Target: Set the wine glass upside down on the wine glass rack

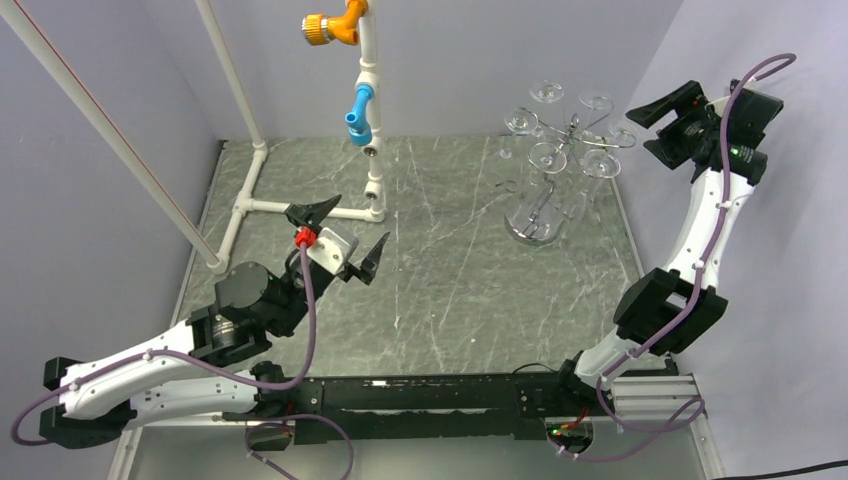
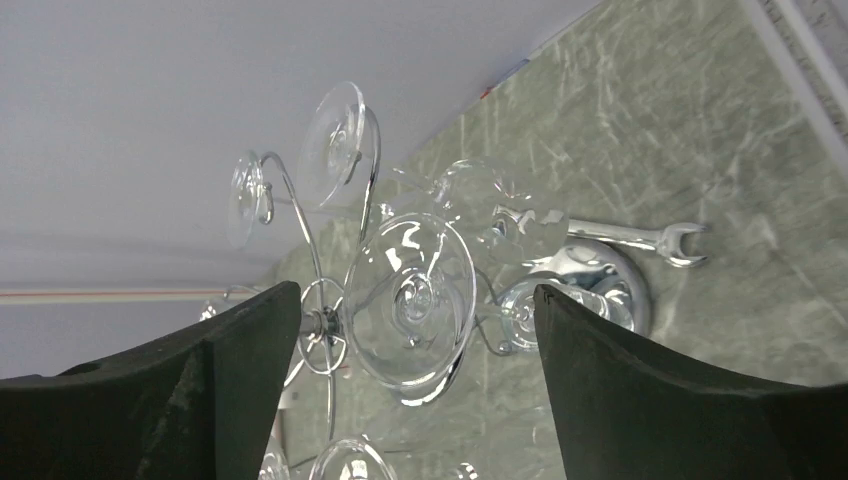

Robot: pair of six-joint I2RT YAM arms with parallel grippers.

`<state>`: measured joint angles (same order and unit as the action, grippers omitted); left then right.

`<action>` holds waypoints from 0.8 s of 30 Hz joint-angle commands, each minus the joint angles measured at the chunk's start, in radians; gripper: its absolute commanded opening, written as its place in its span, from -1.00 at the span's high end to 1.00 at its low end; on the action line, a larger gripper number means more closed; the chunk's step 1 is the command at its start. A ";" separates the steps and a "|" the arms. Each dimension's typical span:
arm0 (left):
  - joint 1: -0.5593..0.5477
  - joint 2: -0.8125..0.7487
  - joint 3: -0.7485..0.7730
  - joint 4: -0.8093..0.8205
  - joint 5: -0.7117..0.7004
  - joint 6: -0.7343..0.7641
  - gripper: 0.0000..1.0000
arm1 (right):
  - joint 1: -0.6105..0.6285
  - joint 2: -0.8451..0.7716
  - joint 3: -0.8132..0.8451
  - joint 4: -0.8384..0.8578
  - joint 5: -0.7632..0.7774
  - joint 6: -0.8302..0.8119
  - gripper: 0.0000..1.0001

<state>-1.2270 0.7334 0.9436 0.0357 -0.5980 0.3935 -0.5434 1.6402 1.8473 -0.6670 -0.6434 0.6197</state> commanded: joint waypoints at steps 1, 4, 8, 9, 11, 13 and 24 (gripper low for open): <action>0.008 0.018 0.035 -0.007 0.020 -0.072 -0.98 | -0.001 -0.040 0.122 -0.067 0.072 -0.168 -0.81; 0.061 0.050 0.103 -0.087 0.079 -0.180 -0.98 | -0.003 -0.066 0.171 -0.126 0.073 -0.319 -0.94; 0.228 0.133 0.263 -0.267 0.208 -0.376 -0.98 | -0.003 -0.158 0.172 -0.174 0.042 -0.547 -0.99; 0.273 0.157 0.304 -0.314 0.230 -0.432 -0.98 | -0.003 -0.183 0.169 -0.189 0.046 -0.591 -0.99; 0.379 0.194 0.386 -0.415 0.266 -0.516 -0.98 | -0.003 -0.219 0.175 -0.251 0.055 -0.670 -0.99; 0.496 0.219 0.453 -0.494 0.304 -0.600 -0.98 | -0.003 -0.241 0.203 -0.325 0.087 -0.724 -0.99; 0.961 0.098 0.445 -0.595 0.536 -0.808 -0.98 | -0.001 -0.429 0.223 -0.379 0.315 -0.682 -1.00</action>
<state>-0.3061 0.8589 1.3628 -0.5133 -0.1631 -0.3473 -0.5442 1.2430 2.0388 -1.0271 -0.4133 -0.0601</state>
